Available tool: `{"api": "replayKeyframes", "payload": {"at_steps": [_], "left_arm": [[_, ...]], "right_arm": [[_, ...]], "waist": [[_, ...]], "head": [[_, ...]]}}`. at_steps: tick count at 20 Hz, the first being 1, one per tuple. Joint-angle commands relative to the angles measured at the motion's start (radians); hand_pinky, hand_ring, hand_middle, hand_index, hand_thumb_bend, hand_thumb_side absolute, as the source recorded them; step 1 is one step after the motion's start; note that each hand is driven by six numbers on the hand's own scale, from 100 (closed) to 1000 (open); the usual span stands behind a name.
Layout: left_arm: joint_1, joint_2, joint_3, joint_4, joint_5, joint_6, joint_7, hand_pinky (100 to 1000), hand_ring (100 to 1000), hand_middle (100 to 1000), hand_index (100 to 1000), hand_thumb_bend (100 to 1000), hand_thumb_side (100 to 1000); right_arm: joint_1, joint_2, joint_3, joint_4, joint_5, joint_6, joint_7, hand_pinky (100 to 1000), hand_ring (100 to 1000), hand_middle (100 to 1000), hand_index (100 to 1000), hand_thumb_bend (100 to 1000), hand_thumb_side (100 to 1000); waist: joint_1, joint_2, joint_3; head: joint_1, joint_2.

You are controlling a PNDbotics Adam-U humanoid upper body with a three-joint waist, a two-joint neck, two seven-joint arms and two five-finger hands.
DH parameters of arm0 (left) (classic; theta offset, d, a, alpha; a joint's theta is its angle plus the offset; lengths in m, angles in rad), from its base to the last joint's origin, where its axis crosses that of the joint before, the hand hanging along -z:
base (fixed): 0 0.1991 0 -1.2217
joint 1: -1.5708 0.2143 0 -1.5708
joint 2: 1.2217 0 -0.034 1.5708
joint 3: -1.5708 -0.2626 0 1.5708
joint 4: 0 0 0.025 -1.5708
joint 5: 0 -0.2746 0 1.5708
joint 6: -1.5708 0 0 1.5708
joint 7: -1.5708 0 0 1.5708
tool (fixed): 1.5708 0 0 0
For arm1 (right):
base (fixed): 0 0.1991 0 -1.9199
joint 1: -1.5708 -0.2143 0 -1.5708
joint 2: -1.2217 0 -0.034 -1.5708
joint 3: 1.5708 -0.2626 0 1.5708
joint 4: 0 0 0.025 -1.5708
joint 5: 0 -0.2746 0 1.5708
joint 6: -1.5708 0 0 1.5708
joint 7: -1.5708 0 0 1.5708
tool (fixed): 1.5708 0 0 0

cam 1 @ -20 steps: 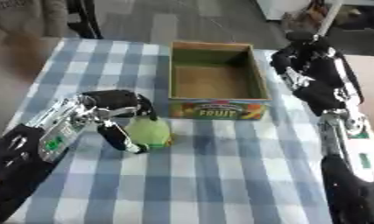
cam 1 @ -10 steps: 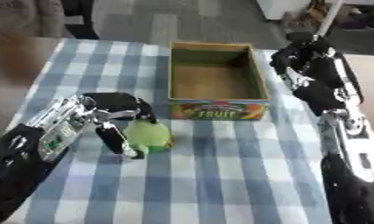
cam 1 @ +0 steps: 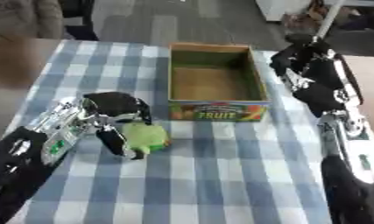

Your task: Pick up objects on the table and place them in the box.

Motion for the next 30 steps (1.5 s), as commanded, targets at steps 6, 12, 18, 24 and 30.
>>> {"api": "replayKeyframes", "payload": {"at_steps": [6,12,18,24,30], "left_arm": [[-0.001,0.011,-0.001,0.002,0.03,-0.016,0.045,272,313,383,520,267,324],[-0.01,0.044,0.029,-0.1,0.086,-0.029,0.072,183,242,325,462,237,287],[-0.028,0.141,0.073,-0.297,0.215,0.013,0.056,165,228,315,452,246,256],[-0.097,0.172,0.112,-0.321,0.294,0.079,0.085,149,234,324,464,228,222],[-0.185,0.109,0.11,-0.161,0.266,0.07,0.17,171,256,343,479,243,208]], "right_arm": [[-0.016,-0.006,0.0,-0.026,0.003,-0.001,0.0,591,593,470,710,349,100],[-0.015,-0.007,-0.002,-0.026,0.005,-0.001,-0.002,591,593,470,710,350,100],[-0.012,-0.011,-0.002,-0.026,0.007,0.0,-0.004,591,593,470,710,351,100],[-0.009,-0.009,0.001,-0.027,0.006,0.001,-0.001,591,593,470,710,351,100],[-0.015,-0.004,0.011,-0.025,0.003,0.001,0.009,591,593,470,711,350,100]], "waist": [[0.003,-0.012,0.0],[0.003,-0.014,0.001],[0.009,-0.018,0.003],[0.011,-0.019,-0.002],[0.013,-0.009,-0.022]], "head": [[-0.002,-0.012],[-0.006,-0.013],[-0.009,-0.011],[-0.008,-0.022],[0.01,-0.036]]}}
